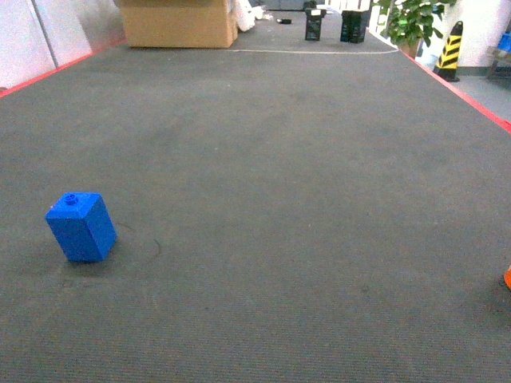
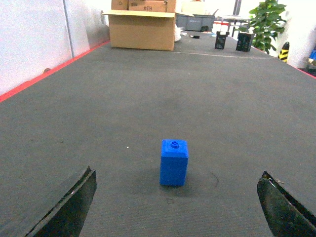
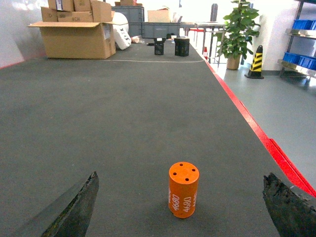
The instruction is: Sort blue parts and orange caps into right shelf containers
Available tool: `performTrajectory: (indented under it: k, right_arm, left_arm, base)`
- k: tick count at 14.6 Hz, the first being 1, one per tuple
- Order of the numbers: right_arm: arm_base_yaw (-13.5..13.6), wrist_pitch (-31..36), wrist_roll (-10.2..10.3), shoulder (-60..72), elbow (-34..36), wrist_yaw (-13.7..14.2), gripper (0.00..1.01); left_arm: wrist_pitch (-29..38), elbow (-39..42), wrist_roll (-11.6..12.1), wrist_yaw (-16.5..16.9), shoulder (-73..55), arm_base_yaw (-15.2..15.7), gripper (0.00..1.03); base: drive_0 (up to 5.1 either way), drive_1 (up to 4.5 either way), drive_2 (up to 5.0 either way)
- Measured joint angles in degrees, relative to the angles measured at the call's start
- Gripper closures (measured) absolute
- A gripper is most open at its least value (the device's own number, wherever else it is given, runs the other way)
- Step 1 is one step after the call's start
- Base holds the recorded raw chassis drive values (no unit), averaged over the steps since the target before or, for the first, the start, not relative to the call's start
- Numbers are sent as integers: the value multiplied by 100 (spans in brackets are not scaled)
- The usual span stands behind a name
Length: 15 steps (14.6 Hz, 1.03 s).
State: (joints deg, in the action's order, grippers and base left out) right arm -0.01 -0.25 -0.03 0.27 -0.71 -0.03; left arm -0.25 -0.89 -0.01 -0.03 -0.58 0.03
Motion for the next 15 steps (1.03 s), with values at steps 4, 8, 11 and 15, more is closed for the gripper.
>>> performTrajectory:
  k: [4, 8, 11, 15]
  right_arm:
    - [0, 0, 0, 0, 0, -2, 3]
    - [0, 0, 0, 0, 0, 0, 3]
    - [0, 0, 0, 0, 0, 0, 3]
    - [0, 0, 0, 0, 0, 0, 3]
  left_arm:
    - [2, 0, 0, 0, 0, 0, 5]
    - [0, 0, 0, 0, 0, 0, 5]
    - [0, 0, 0, 0, 0, 0, 5]
    - [0, 0, 2, 0, 0, 0, 5]
  base:
    - [0, 0, 0]
    - [0, 0, 0]
    - [0, 0, 0]
    - [0, 0, 0]
